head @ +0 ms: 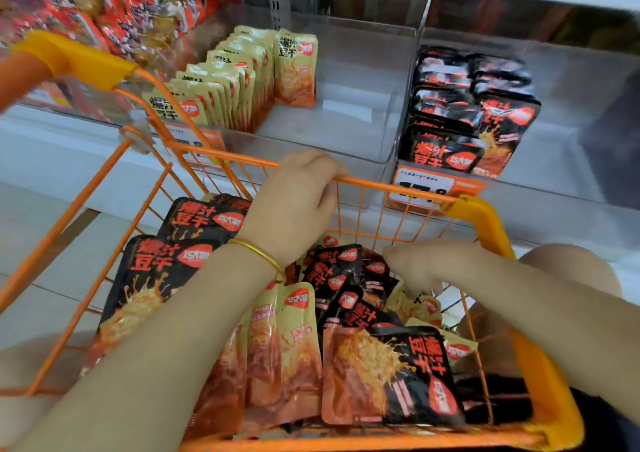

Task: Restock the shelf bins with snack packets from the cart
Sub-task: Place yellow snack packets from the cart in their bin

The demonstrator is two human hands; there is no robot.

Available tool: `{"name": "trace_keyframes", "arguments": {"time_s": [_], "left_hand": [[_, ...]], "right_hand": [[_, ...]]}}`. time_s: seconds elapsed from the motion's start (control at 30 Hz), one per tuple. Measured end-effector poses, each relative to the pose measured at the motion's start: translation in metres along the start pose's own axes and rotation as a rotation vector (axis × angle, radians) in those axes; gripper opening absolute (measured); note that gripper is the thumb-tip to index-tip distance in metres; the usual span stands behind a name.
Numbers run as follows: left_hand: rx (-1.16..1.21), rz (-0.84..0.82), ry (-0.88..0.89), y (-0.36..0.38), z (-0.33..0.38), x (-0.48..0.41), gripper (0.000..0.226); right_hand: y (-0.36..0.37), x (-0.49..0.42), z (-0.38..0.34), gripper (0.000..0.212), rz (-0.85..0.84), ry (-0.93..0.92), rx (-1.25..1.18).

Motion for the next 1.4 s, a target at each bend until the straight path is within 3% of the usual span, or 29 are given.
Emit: {"name": "trace_keyframes", "arguments": {"time_s": [0.07, 0.2, 0.33, 0.4, 0.47, 0.57, 0.67, 0.8, 0.87, 0.97, 1.03, 1.1, 1.2, 1.3, 1.4], "left_hand": [[0.009, 0.001, -0.005, 0.0, 0.0, 0.001, 0.027], [0.038, 0.041, 0.011, 0.0, 0.003, 0.002, 0.027], [0.084, 0.071, 0.111, -0.003, 0.009, 0.001, 0.027], [0.124, 0.035, 0.157, -0.003, 0.014, 0.0, 0.031], [0.214, -0.035, 0.15, -0.002, 0.019, 0.002, 0.035], [0.384, -0.182, 0.045, -0.001, 0.025, 0.005, 0.037], [0.429, -0.216, -0.034, -0.003, 0.027, 0.001, 0.018], [0.675, -0.04, -0.246, -0.029, 0.015, -0.015, 0.002], [0.763, 0.138, -0.313, -0.047, 0.006, -0.025, 0.006], [0.78, 0.353, -0.411, -0.058, -0.006, -0.037, 0.014], [0.641, 0.437, -0.442, -0.054, -0.02, -0.039, 0.017], [0.335, 0.428, -0.382, -0.045, -0.035, -0.034, 0.034], [-0.172, 0.187, -0.26, -0.032, -0.051, -0.027, 0.045], [-0.305, -0.021, -0.332, -0.028, -0.059, -0.023, 0.052], [-0.35, -0.076, -0.33, -0.025, -0.066, -0.019, 0.06]], "right_hand": [[0.001, -0.003, -0.001, 0.009, -0.016, -0.009, 0.025], [-0.006, 0.007, 0.0, 0.038, 0.068, -0.013, 0.035], [-0.026, 0.059, -0.001, 0.006, 0.246, 0.006, 0.078], [-0.039, 0.09, -0.002, 0.018, 0.328, 0.034, 0.098], [-0.054, 0.113, -0.001, 0.012, 0.475, 0.026, 0.093], [-0.075, 0.13, 0.005, 0.015, 0.638, -0.08, -0.035], [-0.096, 0.134, 0.009, 0.011, 0.736, -0.218, -0.304], [-0.122, 0.119, 0.015, 0.02, 1.001, -0.309, -0.769], [-0.134, 0.11, 0.013, 0.028, 0.927, -0.31, -0.952], [-0.149, 0.083, 0.0, 0.027, 0.696, -0.358, -1.024], [-0.165, 0.061, -0.002, 0.022, 0.712, -0.376, -1.172], [-0.185, 0.033, 0.003, 0.013, 0.807, -0.294, -1.371], [-0.211, -0.02, 0.017, 0.02, 0.899, -0.083, -1.462], [-0.224, -0.074, 0.024, 0.017, 0.904, 0.094, -1.346], [-0.236, -0.108, 0.024, 0.013, 0.971, 0.193, -1.242]]}}
Point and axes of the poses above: each hand's wrist, its own x-axis away from the middle knuckle, its own y-axis out of the palm, z = x × y, the point moved 1 cm from there along -x, towards the middle knuckle, and after that the axes turned 4 degrees about x, right-handed, at the moved point
